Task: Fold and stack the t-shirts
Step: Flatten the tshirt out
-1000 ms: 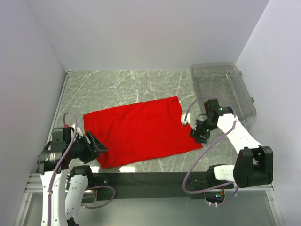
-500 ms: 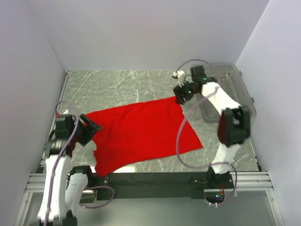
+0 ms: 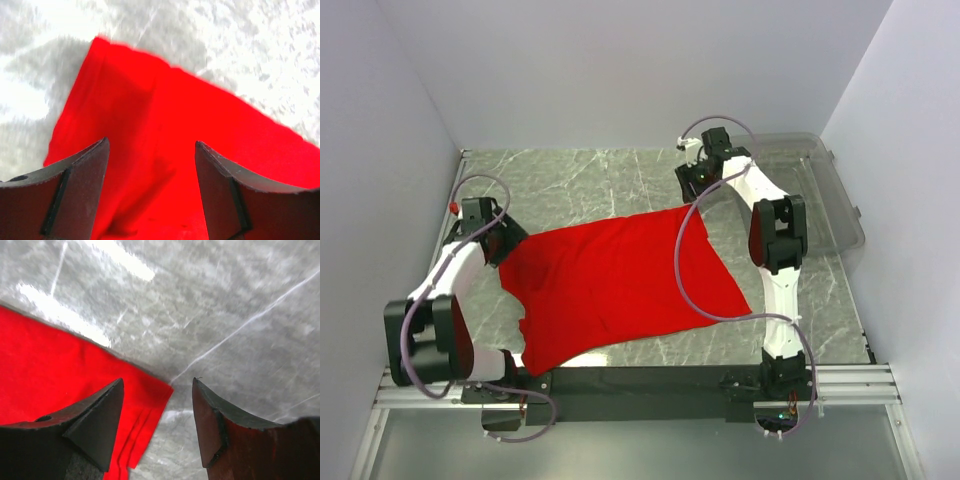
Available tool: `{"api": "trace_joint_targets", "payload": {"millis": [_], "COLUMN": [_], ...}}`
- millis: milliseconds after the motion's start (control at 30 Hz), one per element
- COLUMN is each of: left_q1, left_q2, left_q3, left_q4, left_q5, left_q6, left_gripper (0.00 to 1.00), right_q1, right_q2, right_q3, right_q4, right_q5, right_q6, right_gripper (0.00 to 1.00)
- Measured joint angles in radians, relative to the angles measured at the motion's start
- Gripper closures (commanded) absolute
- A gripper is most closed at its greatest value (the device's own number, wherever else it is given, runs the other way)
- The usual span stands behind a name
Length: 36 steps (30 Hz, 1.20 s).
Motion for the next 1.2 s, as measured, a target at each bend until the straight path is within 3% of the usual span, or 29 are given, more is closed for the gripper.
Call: {"api": "trace_joint_targets", "payload": {"millis": [200,300,400,433,467,533,633,833,1100,1133,1200], "left_q1": [0.003,0.005,0.006,0.006,0.006,0.006,0.006,0.006,0.017,0.018,0.019], "left_q2": [0.144,0.222,0.308,0.331,0.360,0.411,0.472,0.584,0.719,0.730,0.742], "left_q3": [0.044,0.085,0.149,0.167,0.189,0.226,0.269,0.430,0.686,0.708,0.741], "left_q4": [0.051,0.060,0.060,0.062,0.065,0.071,0.072,0.052,0.052,0.056,0.062], "left_q5": [-0.022,-0.025,-0.024,-0.021,-0.018,-0.010,0.001,0.013,0.014,0.015,0.020], "left_q6": [0.055,0.072,0.089,0.091,0.093,0.108,0.117,0.134,0.129,0.128,0.126], "left_gripper": [0.27,0.33,0.53,0.67,0.73,0.85,0.93,0.98,0.90,0.82,0.73], "right_q1": [0.001,0.002,0.004,0.005,0.005,0.005,0.005,-0.001,-0.019,-0.023,-0.027], "right_q2": [0.018,0.039,0.057,0.062,0.066,0.066,0.068,0.070,0.071,0.071,0.071], "right_q3": [0.009,0.018,0.018,0.018,0.018,0.021,0.042,0.118,0.159,0.171,0.194], "right_q4": [-0.051,-0.066,-0.078,-0.082,-0.084,-0.084,-0.085,-0.060,0.084,0.095,0.120], "right_q5": [0.012,0.011,0.010,0.009,0.009,0.008,0.007,0.010,0.127,0.143,0.166], "right_q6": [0.000,-0.003,-0.002,0.000,0.002,0.006,0.012,0.047,0.152,0.164,0.187], "right_gripper": [0.48,0.66,0.87,0.92,0.99,1.00,1.00,1.00,1.00,1.00,0.67]}}
